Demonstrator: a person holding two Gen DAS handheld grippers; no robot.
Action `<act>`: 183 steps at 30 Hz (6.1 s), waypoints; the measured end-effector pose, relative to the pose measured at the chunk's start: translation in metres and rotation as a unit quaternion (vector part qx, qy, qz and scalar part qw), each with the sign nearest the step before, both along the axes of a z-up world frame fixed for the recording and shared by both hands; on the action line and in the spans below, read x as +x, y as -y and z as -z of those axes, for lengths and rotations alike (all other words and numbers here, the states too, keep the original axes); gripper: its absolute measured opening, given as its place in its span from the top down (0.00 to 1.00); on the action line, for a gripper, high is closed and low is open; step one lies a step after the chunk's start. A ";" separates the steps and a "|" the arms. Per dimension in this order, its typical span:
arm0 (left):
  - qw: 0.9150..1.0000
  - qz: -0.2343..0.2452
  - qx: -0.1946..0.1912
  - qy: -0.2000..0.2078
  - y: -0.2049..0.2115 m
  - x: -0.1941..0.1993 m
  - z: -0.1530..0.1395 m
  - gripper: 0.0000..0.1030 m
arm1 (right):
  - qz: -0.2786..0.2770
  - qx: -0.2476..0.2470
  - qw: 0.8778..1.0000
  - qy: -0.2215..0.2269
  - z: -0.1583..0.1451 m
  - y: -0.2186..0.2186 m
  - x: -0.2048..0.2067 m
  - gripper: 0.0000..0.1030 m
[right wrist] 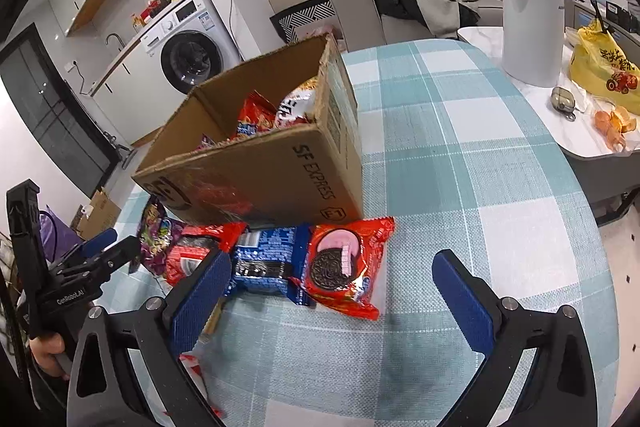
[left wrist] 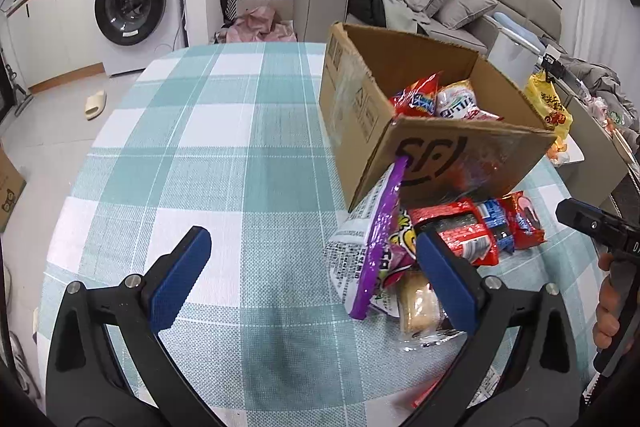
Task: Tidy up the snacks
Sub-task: 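Move both tools down to the snack pile beside the box, then grasp the white bag with purple edge with left tool while right tool grasps the red Oreo pack, then lift both held packs and carry them over the box, then open both tools to drop the white bag and red Oreo pack into the box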
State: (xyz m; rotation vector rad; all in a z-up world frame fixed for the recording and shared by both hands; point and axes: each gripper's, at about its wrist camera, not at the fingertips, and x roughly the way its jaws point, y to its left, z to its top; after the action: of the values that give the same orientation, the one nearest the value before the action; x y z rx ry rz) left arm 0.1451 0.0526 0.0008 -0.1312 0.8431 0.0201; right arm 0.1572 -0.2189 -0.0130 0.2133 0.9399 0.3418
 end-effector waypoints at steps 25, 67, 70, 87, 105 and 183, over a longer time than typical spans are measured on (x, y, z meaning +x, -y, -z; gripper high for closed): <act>0.999 0.019 -0.016 -0.033 0.004 0.024 0.031 0.01 | -0.003 -0.058 0.998 -0.032 0.043 -0.008 0.025 0.01; 0.995 0.082 -0.049 -0.025 0.019 0.027 0.039 0.55 | -0.014 -0.076 0.997 -0.018 0.041 -0.009 0.024 0.45; 0.995 0.076 -0.053 -0.020 0.015 0.025 0.036 0.55 | -0.015 -0.074 0.997 -0.015 0.039 -0.010 0.023 0.52; 0.996 0.071 -0.060 0.013 0.006 0.001 0.012 0.55 | -0.013 -0.062 0.998 0.016 0.017 -0.004 0.000 0.56; 0.995 0.064 -0.059 0.055 0.004 -0.024 -0.027 0.55 | -0.019 -0.043 0.996 0.070 -0.025 -0.005 -0.020 0.56; 0.992 0.101 -0.031 0.069 0.069 0.106 -0.054 0.54 | -0.019 0.024 0.994 0.105 -0.052 -0.054 0.059 0.56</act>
State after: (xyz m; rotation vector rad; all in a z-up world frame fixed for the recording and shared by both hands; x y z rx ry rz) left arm 0.2509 -0.0168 0.0545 -0.1039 0.7167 -0.2040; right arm 0.2161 -0.1646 0.0391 0.1990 0.7301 0.4142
